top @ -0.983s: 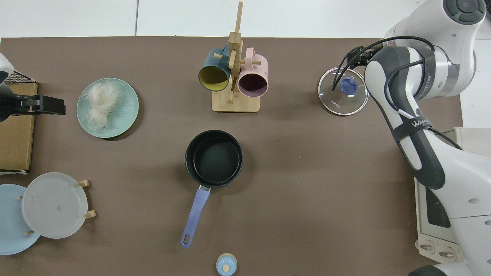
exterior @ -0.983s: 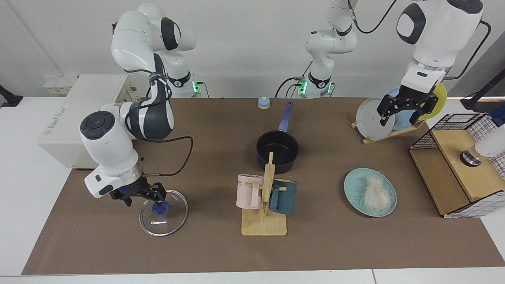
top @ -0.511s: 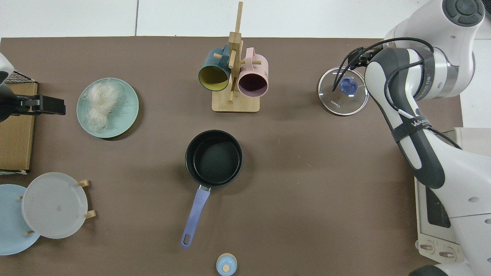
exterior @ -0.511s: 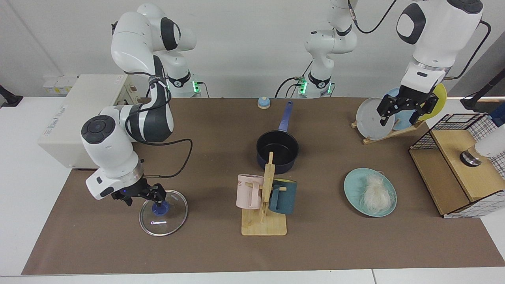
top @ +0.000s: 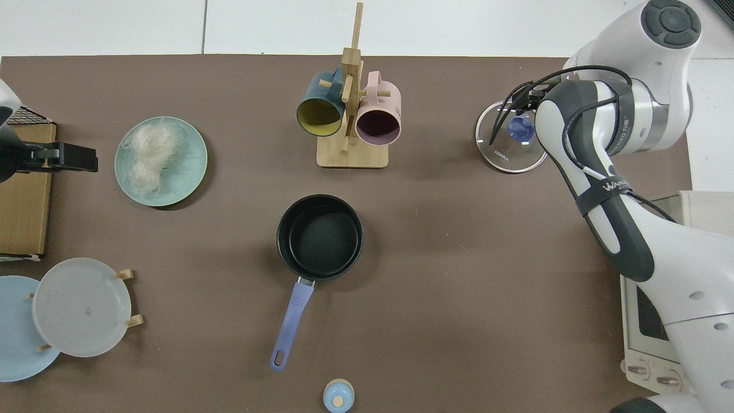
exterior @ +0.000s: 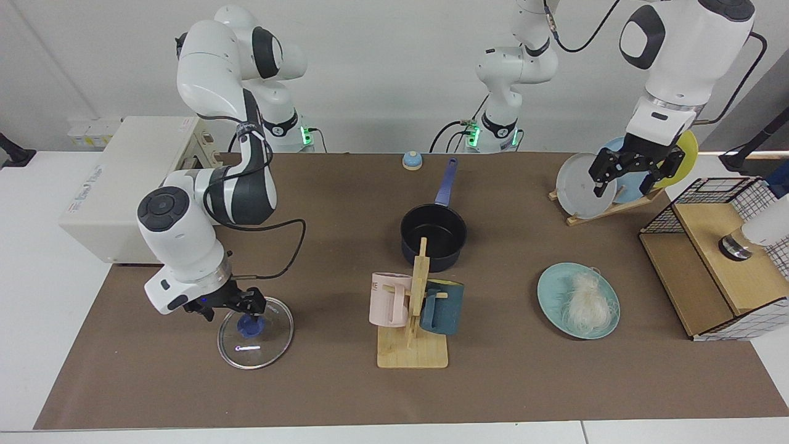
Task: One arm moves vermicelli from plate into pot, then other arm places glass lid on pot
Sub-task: 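Lift the glass lid by its knob with the right gripper, then reach the left gripper to the vermicelli on the blue plate and grasp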
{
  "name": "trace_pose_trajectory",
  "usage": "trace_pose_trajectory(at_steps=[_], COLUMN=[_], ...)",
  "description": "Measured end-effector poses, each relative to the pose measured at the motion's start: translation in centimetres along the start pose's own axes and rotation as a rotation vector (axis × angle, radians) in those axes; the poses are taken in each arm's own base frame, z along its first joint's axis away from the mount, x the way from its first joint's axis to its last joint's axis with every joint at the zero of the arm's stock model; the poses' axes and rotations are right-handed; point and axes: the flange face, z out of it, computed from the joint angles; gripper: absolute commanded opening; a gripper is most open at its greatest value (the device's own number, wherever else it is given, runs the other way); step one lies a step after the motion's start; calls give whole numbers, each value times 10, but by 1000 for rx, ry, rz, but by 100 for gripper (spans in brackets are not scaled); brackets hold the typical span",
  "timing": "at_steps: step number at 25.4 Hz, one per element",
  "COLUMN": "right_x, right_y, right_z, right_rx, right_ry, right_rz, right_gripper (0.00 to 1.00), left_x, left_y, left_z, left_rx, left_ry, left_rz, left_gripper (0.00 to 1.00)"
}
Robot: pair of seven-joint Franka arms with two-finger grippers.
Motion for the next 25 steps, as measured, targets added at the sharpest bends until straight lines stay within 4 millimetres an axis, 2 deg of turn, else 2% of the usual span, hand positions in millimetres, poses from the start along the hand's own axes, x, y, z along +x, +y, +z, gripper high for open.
trace_pose_trajectory(at_steps=[6, 9, 11, 13, 19, 25], right_x=[0, -1, -2, -3, -8, -11], right_y=[0, 0, 1, 1, 2, 2], right_z=[4, 7, 10, 14, 27, 35], right_rx=[0, 0, -1, -2, -5, -6], right_ry=[8, 4, -2, -10, -37, -51], right_rz=[0, 0, 0, 1, 1, 0], right_gripper=[100, 100, 100, 100, 100, 100], left_x=[-7, -3, 5, 15, 50, 70], left_y=[1, 2, 2, 2, 4, -2], left_z=[4, 4, 13, 32, 108, 180], left_rx=[-2, -1, 0, 1, 5, 10], left_ry=[-63, -35, -8, 2, 28, 41], left_rz=[5, 7, 7, 8, 12, 13], left_gripper=[100, 100, 100, 100, 100, 100])
